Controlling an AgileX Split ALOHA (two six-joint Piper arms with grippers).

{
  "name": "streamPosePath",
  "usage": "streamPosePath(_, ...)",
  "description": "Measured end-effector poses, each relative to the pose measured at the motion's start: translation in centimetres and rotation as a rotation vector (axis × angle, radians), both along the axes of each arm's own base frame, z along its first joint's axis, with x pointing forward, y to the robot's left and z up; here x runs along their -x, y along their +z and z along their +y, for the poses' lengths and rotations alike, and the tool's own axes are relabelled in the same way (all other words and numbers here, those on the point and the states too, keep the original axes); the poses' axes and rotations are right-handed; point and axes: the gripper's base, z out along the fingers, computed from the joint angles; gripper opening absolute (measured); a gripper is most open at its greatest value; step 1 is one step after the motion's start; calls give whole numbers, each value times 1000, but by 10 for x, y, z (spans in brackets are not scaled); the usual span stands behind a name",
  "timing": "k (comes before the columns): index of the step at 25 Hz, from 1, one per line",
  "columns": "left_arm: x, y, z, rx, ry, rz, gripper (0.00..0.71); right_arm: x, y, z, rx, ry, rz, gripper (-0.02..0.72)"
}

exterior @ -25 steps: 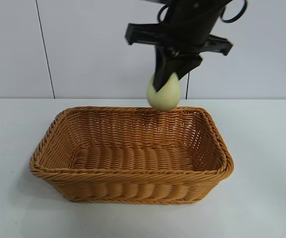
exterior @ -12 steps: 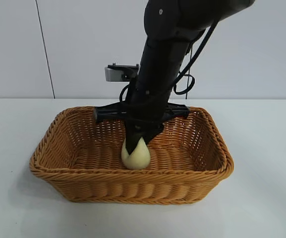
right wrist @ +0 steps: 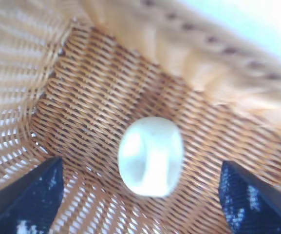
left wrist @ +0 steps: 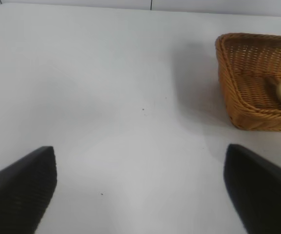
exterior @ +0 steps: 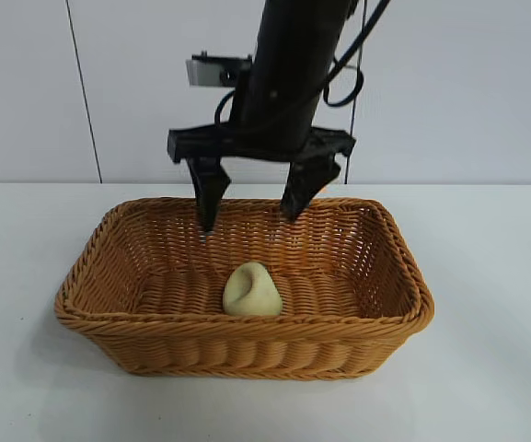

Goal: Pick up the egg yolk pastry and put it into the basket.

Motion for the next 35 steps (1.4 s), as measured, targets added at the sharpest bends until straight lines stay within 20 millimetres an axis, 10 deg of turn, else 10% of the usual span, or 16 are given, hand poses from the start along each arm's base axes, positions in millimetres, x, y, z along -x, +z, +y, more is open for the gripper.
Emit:
streamPosePath(18, 0, 0, 0, 0, 0, -1, 673, -59, 1, -231, 97, -463, -20, 627)
streamPosePath(29, 0, 0, 0, 0, 0, -1, 673, -52, 6, -241, 25, -480, -2, 627)
streamPosePath(35, 0, 0, 0, 0, 0, -1, 673, 4, 21, -237, 19, -462, 55, 627)
